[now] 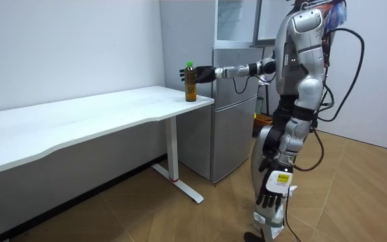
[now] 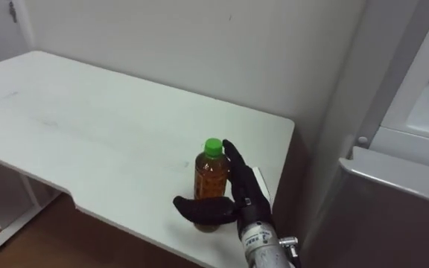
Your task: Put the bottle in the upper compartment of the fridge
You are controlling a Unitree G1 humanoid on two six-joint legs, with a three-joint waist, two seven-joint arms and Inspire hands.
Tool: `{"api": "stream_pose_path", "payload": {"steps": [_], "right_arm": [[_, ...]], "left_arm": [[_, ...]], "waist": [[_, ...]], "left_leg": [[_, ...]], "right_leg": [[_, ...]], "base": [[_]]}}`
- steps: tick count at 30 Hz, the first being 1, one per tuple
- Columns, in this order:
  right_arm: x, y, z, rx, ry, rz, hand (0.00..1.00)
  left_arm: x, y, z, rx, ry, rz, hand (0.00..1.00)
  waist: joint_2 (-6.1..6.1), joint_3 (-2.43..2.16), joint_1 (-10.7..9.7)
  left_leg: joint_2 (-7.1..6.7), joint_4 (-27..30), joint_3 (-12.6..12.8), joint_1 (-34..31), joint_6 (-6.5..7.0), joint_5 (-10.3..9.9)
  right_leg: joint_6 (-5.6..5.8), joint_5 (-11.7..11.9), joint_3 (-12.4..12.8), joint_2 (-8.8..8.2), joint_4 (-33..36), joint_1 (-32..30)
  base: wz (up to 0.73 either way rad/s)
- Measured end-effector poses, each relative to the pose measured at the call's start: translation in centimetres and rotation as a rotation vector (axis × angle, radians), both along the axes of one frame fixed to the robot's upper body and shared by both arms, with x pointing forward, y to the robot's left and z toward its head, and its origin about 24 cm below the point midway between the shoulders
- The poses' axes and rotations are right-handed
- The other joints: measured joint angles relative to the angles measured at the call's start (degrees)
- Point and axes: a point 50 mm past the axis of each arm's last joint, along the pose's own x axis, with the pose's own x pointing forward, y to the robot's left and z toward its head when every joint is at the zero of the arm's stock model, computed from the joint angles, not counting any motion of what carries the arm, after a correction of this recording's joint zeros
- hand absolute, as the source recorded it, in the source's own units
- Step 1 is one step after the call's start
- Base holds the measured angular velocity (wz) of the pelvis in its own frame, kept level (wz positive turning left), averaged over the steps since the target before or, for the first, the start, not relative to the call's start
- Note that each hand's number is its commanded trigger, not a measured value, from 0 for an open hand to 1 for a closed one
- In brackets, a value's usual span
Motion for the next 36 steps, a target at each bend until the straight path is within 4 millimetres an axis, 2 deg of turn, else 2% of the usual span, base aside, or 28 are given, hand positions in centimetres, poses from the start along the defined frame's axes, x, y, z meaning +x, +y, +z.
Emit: {"api": "stream_pose_path", "payload": {"steps": [2,9,12,13,14,20,29,36], "right_arm": [[0.0,-0.2,0.0,0.001,0.000,-0.045,0.00],[1.3,-0.6,-0.9,-0.054,0.062,-0.124,0.00],[1.7,-0.9,-1.5,-0.052,0.107,-0.152,0.00],[1.7,-0.9,-1.5,-0.051,0.109,-0.160,0.00],[1.7,-0.9,-1.5,-0.049,0.109,-0.164,0.00],[1.6,-1.5,-2.6,-0.068,0.154,-0.214,0.00],[1.7,-2.2,-3.2,-0.058,0.193,-0.314,0.00],[1.7,-2.4,-2.9,-0.037,0.180,-0.370,0.00]], "left_arm": [[0.0,0.0,0.0,0.001,0.009,-0.014,0.00],[-0.2,-0.2,-0.1,-0.004,0.058,-0.044,0.00],[0.0,-0.2,-0.1,0.011,0.066,-0.058,0.00],[0.1,-0.1,0.0,0.017,0.066,-0.058,0.00],[0.2,0.0,0.0,0.026,0.067,-0.057,0.00],[-0.1,-0.1,-0.1,0.047,0.113,-0.115,0.00],[-0.7,-0.7,-0.3,0.036,0.171,-0.211,0.00],[-0.7,-0.7,-0.3,0.036,0.171,-0.213,0.00]], "waist": [[0.02,0.02,0.21],[0.09,0.16,0.55],[-0.40,0.21,0.82],[-0.80,0.10,1.04],[-1.11,0.24,1.13],[-2.08,0.24,2.33],[-2.06,0.40,3.66],[-2.08,0.40,3.70]], "left_leg": [[-0.05,0.11,-0.86,-0.50,-0.06,0.05],[-0.31,0.70,-1.15,-1.08,-0.02,0.08],[-0.64,0.92,-1.80,-1.64,0.14,0.29],[-0.79,0.98,-1.94,-2.09,0.17,0.43],[-0.88,1.17,-2.03,-2.41,0.23,0.53],[-1.07,1.74,-2.70,-3.15,0.29,0.56],[-1.18,2.00,-3.94,-3.97,0.23,0.64],[-1.62,2.05,-4.90,-5.30,0.39,0.99]], "right_leg": [[0.00,0.00,-1.72,-0.14,-0.01,-0.08],[0.01,-0.01,-2.36,-0.48,0.03,-0.11],[0.01,-0.01,-3.12,-0.81,0.09,-0.35],[0.01,-0.01,-3.19,-0.95,0.16,-0.82],[-0.01,0.00,-3.36,-1.06,0.17,-0.98],[0.02,0.03,-4.71,-1.43,0.23,-0.97],[0.01,0.03,-6.26,-1.58,0.08,-1.06],[0.03,0.03,-7.76,-2.08,0.12,-1.91]], "base": [[0.17],[0.05],[0.10],[0.05],[0.05],[0.08],[0.07],[0.07]]}}
